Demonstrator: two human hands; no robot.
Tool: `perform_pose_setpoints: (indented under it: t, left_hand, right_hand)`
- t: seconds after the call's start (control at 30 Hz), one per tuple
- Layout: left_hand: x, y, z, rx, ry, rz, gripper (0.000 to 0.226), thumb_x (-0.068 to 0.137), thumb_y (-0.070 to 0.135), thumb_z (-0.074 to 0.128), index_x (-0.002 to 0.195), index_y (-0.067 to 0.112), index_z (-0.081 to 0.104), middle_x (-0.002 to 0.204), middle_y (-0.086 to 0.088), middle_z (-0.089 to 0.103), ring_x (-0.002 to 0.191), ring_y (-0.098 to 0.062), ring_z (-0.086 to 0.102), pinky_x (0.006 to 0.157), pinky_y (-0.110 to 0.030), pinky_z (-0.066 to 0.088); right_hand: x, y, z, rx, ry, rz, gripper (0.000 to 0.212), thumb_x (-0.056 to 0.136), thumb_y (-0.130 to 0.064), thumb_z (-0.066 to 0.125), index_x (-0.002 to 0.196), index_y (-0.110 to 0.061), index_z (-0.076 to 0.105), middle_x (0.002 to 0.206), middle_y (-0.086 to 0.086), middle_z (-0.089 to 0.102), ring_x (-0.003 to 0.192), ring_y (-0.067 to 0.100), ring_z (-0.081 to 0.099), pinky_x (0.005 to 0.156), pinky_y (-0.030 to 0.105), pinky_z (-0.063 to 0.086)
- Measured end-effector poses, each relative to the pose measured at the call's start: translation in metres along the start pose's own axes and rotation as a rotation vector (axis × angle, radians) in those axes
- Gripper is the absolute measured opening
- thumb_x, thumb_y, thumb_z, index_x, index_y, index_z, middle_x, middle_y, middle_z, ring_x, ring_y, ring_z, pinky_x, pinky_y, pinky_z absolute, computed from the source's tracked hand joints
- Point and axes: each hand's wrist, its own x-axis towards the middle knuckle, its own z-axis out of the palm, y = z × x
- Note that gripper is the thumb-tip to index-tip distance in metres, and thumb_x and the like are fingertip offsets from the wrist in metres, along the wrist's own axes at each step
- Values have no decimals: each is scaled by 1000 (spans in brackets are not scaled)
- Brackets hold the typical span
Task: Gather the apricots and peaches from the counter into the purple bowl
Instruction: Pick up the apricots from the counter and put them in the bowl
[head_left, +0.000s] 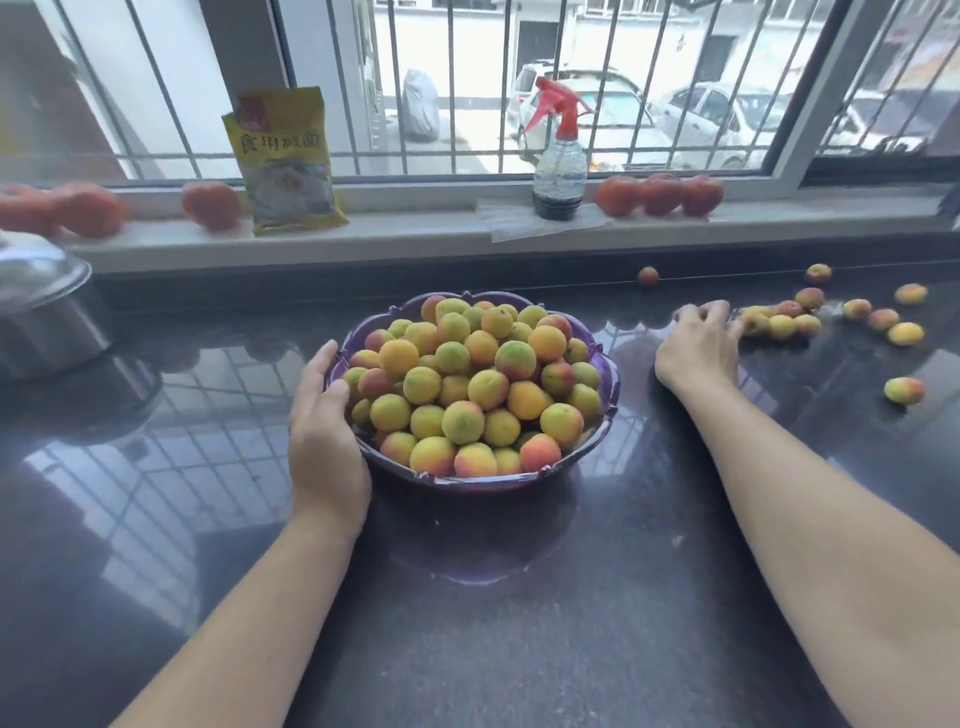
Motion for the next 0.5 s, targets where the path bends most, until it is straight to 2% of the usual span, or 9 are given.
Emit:
perform_pose_setpoints:
  t: [0.07, 0.17, 0.33, 0.5]
  left_hand:
    - [-1, 1, 0, 3, -17, 8, 47, 91, 34, 46, 134, 38, 64, 145, 4, 63, 133, -13, 61, 117, -44, 48]
    - [1, -1, -3, 39, -30, 26, 49, 91, 38, 46, 137, 39, 63, 146, 6, 63, 136, -15, 59, 119, -48, 46]
    - [1, -2, -4, 59, -40, 35, 54, 92, 38, 45, 144, 33, 61, 146, 5, 63, 135, -15, 60, 117, -48, 48]
    - [1, 0, -1, 52, -29, 40, 52, 91, 37, 45, 140, 33, 61, 143, 4, 64, 132, -15, 62, 116, -47, 49]
  right_hand:
    - [0, 2, 0, 14, 25, -13, 35, 94, -14, 49, 128, -11, 57, 133, 16, 38, 124, 41, 37, 106, 45, 36]
    - [2, 4, 2, 21, 0, 21, 39, 96, -17, 46, 134, -18, 55, 139, 14, 39, 130, 40, 37, 109, 45, 33]
    - [3, 2, 3, 30, 13, 8, 37, 94, -11, 46, 129, -17, 56, 138, 16, 41, 129, 42, 38, 109, 49, 36]
    - [-2, 2, -1, 72, 65, -60, 29, 93, -4, 50, 120, -14, 58, 123, 25, 53, 117, 45, 50, 99, 46, 43]
